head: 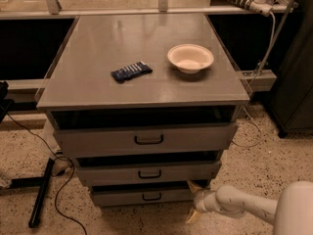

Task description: Close top drawer

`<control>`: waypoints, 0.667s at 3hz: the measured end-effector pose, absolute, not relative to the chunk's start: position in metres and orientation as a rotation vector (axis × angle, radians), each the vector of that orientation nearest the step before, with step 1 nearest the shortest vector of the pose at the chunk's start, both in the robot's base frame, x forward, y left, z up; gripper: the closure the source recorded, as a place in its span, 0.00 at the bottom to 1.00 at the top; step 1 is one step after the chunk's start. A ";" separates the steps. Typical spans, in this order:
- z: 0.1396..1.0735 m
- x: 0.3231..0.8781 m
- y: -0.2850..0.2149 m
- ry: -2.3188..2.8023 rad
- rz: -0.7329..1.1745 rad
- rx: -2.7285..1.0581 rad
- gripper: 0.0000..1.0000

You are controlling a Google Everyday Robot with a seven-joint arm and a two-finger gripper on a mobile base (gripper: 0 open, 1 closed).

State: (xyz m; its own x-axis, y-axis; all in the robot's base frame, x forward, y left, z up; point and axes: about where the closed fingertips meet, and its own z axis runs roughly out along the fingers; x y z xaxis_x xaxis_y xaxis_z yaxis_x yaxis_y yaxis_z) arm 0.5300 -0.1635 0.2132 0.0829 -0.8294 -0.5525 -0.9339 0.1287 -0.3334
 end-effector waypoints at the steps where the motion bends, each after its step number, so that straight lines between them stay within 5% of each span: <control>1: 0.206 0.555 -0.154 1.710 0.166 -1.724 0.00; 2: 0.194 0.574 -0.154 1.710 0.150 -1.712 0.00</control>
Offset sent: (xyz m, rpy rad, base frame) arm 0.0698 0.0028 -0.0325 -0.0139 -0.0780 -0.0133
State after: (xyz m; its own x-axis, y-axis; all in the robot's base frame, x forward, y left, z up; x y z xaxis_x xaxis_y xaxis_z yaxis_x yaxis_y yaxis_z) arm 0.5737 -0.1542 0.1938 0.1210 -0.8329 -0.5400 -0.9140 0.1187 -0.3879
